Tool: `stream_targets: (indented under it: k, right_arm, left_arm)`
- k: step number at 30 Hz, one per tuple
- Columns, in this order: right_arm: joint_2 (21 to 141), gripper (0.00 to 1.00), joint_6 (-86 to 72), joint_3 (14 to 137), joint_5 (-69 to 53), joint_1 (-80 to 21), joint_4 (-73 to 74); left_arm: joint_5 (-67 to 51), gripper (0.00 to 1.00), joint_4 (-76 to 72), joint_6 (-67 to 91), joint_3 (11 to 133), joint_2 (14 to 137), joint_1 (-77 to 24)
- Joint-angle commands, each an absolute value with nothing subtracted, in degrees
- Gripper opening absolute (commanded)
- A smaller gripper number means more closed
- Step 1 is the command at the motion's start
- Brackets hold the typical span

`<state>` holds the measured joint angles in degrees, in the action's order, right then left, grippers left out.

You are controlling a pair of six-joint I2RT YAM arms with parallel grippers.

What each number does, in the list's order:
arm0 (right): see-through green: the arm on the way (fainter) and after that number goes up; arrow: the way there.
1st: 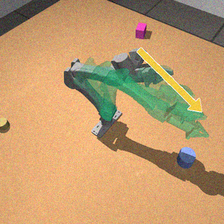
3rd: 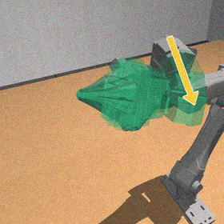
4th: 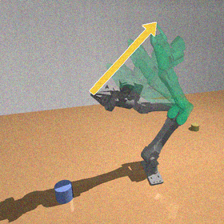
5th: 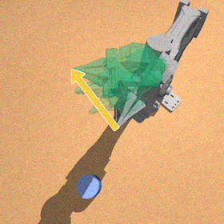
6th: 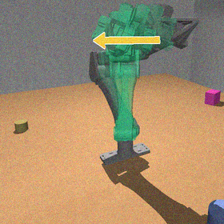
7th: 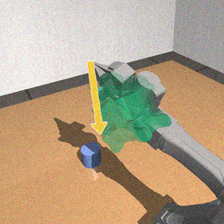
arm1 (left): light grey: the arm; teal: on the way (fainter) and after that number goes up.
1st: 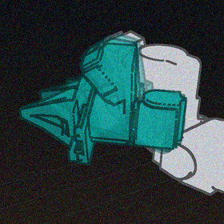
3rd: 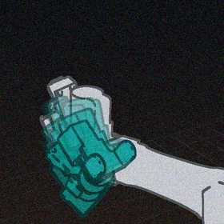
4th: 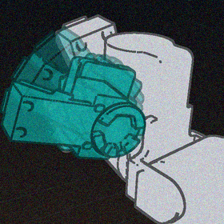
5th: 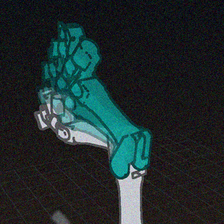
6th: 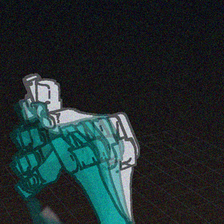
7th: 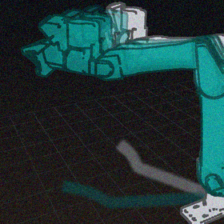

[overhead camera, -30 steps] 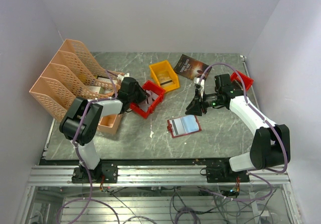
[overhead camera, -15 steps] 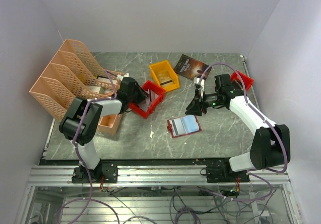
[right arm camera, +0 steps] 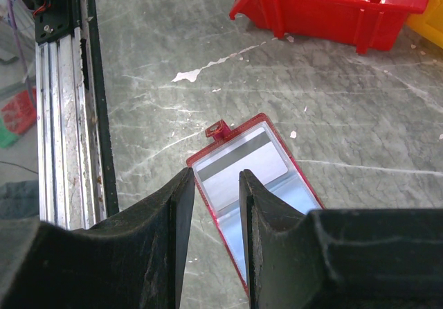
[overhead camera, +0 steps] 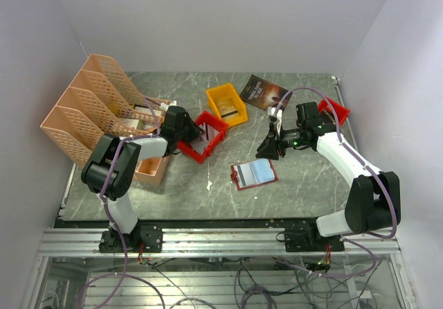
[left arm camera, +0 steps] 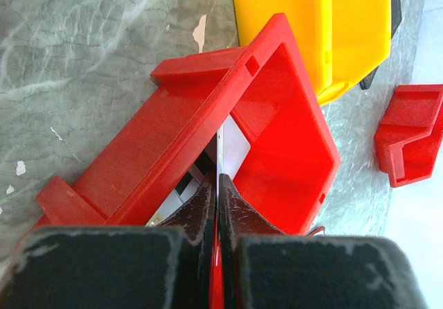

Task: Put the credit cards into the card holder
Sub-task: Pick up the credit card from the storage box.

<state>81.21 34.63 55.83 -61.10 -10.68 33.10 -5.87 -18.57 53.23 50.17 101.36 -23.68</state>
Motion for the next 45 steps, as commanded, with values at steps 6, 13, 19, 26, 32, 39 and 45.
stream_targets:
  k: [6, 13, 19, 26, 32, 39, 45]
  right_arm:
    - [81.4, 0.33, 35.4, 57.1, -61.6, -10.4, 33.5]
    - [81.4, 0.33, 35.4, 57.1, -61.5, -10.4, 33.5]
    - [81.6, 0.33, 35.6, 57.1, -61.6, -10.4, 33.7]
    - [81.9, 0.33, 36.4, 57.1, -62.4, -10.5, 34.5]
    - [80.5, 0.33, 39.0, 57.1, -64.2, -10.5, 35.9]
    - [74.5, 0.38, 41.2, 55.0, -65.7, -10.5, 34.1]
    - [74.1, 0.48, 48.0, 57.0, -71.3, -10.6, 42.5]
  left_arm:
    - [-5.7, 0.09, -15.1, 50.0, 51.1, 97.8, -23.0]
    - [-6.5, 0.10, -15.9, 50.4, 50.8, 98.6, -22.9]
    - [-3.1, 0.07, -11.6, 47.9, 51.4, 95.2, -22.8]
    - [4.6, 0.07, -3.7, 41.9, 51.8, 85.1, -22.9]
    - [-1.1, 0.07, -8.2, 39.3, 45.5, 73.5, -22.9]
    - [-15.5, 0.07, -25.7, 44.2, 35.5, 63.9, -26.4]
    - [-12.7, 0.07, -35.1, 43.0, 30.2, 59.1, -39.9]
